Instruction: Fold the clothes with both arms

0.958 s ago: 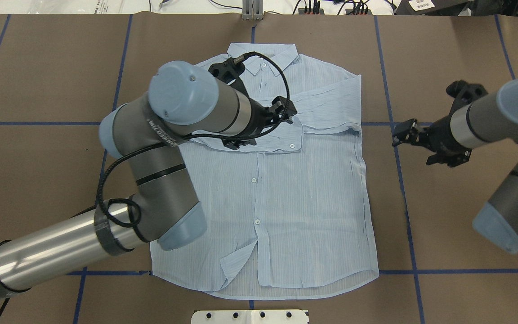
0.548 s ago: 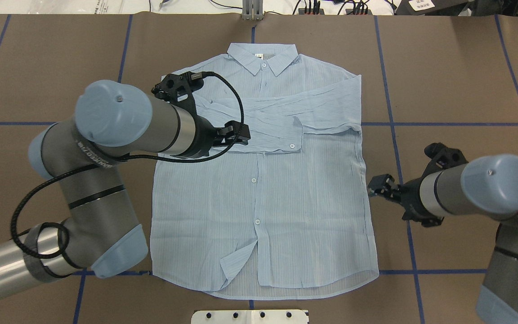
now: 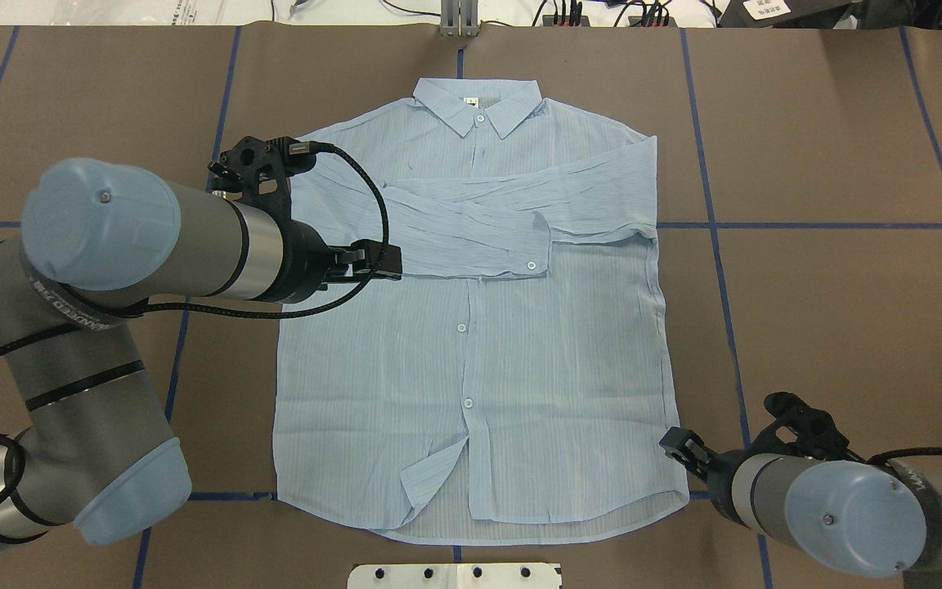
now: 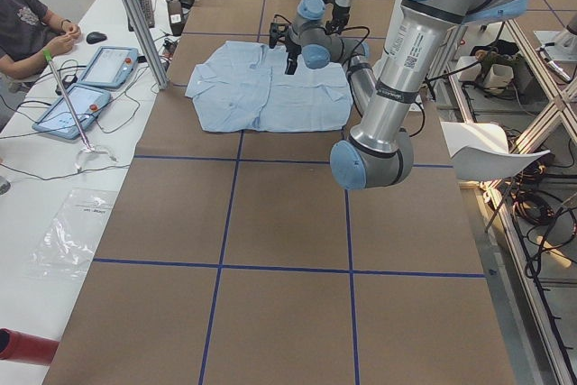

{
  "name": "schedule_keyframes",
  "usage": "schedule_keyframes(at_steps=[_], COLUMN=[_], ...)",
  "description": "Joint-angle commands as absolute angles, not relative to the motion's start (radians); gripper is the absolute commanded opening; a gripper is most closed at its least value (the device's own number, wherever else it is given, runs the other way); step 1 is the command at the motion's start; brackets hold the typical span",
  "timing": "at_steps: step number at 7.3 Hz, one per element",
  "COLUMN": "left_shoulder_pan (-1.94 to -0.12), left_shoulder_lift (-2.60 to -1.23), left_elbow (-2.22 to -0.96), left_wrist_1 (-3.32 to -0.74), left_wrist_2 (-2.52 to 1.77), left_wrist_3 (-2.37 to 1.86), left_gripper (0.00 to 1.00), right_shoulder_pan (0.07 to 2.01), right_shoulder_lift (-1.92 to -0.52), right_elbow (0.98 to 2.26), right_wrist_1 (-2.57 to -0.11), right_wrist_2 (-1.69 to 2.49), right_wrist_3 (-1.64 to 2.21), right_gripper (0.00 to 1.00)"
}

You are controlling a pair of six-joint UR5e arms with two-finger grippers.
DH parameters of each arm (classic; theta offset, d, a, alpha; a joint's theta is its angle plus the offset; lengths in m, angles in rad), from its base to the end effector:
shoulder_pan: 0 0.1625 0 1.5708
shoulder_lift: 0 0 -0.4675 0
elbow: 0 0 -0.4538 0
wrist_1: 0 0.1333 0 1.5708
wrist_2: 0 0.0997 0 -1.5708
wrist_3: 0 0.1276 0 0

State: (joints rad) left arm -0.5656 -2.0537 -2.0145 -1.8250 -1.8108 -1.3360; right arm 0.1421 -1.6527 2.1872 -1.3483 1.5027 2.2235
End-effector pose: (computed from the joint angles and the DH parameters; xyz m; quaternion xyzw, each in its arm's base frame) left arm 0.4870 -0.4311 0.1686 0.1237 0.5478 -0.0701 0.8245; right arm -0.4869 -0.2131 0.4213 -0.0627 -0.3653 0.3710 0.8514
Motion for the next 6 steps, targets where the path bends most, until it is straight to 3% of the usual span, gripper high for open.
schedule_keyframes(at_steps=[1,5,6], left_shoulder_pan=[-0.563,-0.566,-0.566], left_shoulder_lift=[-2.046,-2.046,-2.046], left_elbow=[-2.017,-2.016,-2.016], left_wrist_1=[-1.824,-1.819,-1.819], left_wrist_2=[-1.792,-1.790,-1.790], left_wrist_3=[-1.336,-1.335,-1.336], left_gripper=[0.98,0.98,0.98], right_shoulder_pan=[0.130,0.107,0.103], right_shoulder_lift=[-1.590,-1.595,-1.595], right_elbow=[2.143,2.117,2.121], right_wrist_1=[-1.354,-1.361,-1.397], right_wrist_2=[1.500,1.502,1.500], right_wrist_3=[2.243,2.243,2.243], right_gripper=[0.88,0.81,0.74])
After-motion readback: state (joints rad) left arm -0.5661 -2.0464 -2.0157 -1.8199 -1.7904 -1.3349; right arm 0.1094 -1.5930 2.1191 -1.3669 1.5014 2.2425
